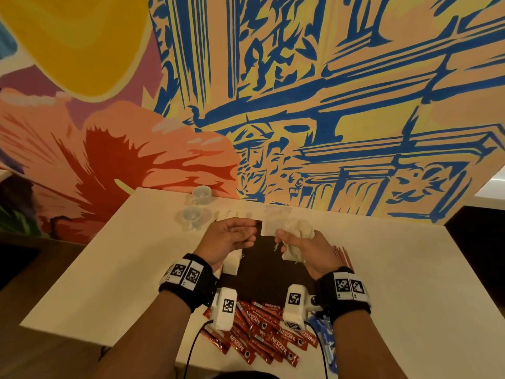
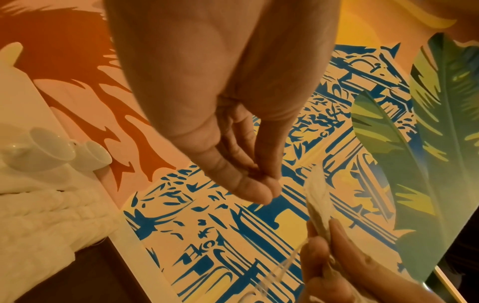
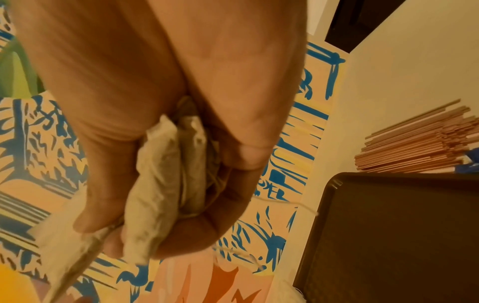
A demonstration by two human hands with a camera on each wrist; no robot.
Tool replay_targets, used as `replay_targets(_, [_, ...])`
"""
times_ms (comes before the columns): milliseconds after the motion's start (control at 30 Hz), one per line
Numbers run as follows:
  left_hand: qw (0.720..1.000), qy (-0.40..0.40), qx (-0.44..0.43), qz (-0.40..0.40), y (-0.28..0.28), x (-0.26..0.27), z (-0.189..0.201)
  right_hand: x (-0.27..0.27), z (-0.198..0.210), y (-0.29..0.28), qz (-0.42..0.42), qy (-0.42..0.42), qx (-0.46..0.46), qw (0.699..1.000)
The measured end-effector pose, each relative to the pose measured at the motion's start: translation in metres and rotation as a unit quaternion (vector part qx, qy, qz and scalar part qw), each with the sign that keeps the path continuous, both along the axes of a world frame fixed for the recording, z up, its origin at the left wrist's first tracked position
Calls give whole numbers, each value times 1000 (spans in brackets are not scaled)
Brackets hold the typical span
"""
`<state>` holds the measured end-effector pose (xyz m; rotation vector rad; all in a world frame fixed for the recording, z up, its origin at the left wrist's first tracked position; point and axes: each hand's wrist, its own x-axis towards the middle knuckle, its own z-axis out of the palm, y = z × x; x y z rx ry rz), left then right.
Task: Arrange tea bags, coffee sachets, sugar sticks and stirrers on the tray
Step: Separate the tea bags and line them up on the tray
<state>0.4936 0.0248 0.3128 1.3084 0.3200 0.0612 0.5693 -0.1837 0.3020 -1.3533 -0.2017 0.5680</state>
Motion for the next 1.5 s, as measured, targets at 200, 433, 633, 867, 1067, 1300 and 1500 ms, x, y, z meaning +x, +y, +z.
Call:
replay_targets(200, [998, -7, 57, -14, 29, 12, 9, 4, -6, 19, 19, -52, -77, 996])
replay_targets(433, [943, 27, 261, -204, 54, 40, 13, 9, -14, 38, 72, -75, -168, 980])
replay_targets(633, [897, 37, 344, -274, 67, 52, 5, 15, -16, 56, 12, -54, -178, 982])
replay_targets(867, [852, 64, 386, -348, 76, 60, -4, 27, -16, 69, -56, -46, -165, 984])
replay_targets(1067, [849, 61, 322, -415, 82, 65, 3, 33, -20, 79, -98, -45, -180, 978])
replay_targets(1300, [884, 45, 275, -376, 102, 74, 1, 28, -38, 71, -61, 65, -230, 969])
replay_targets(1500, [877, 76, 355, -315, 123, 94, -50, 17, -70, 51, -90, 192, -234, 949])
